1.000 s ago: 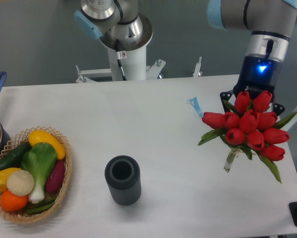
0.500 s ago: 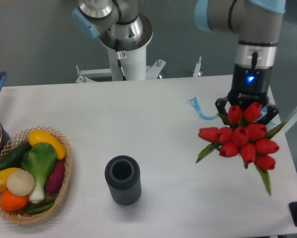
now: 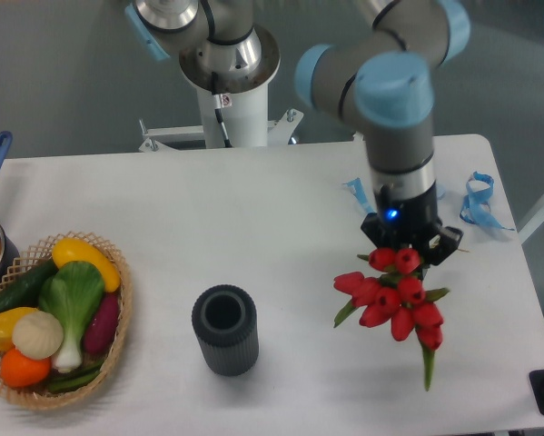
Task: Place the flowers on the table
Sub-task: 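Swing the held tulips toward the black vase and lower them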
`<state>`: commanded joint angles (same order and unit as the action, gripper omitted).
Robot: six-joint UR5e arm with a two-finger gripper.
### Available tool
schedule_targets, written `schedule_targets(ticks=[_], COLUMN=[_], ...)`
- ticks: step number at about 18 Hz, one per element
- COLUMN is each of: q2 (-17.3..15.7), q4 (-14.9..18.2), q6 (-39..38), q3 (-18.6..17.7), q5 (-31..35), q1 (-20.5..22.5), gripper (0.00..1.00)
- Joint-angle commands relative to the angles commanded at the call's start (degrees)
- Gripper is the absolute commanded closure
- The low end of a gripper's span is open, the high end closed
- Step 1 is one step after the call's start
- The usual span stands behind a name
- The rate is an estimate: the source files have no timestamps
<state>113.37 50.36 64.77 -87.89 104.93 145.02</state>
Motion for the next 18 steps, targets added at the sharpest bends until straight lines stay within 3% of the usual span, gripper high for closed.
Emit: schedule_targets(ticks=[4,15,16,17,18], q2=[4.13,11.52,11.78,11.96,11.96], q4=[-0.53,-0.7,-0.7,-0.7,-0.7], q6=[-0.09,-0.97,-1.05,-0.71,-0.7], q3=[-0.09,0.35,0.52,0.79,1.05], q5=[7.12,6.69,6.78,6.78,6.69], q1=[-3.33,-5.19,-5.19,-5.1,-5.19], gripper=[0.74,0.73,0.64,0.49,0.47])
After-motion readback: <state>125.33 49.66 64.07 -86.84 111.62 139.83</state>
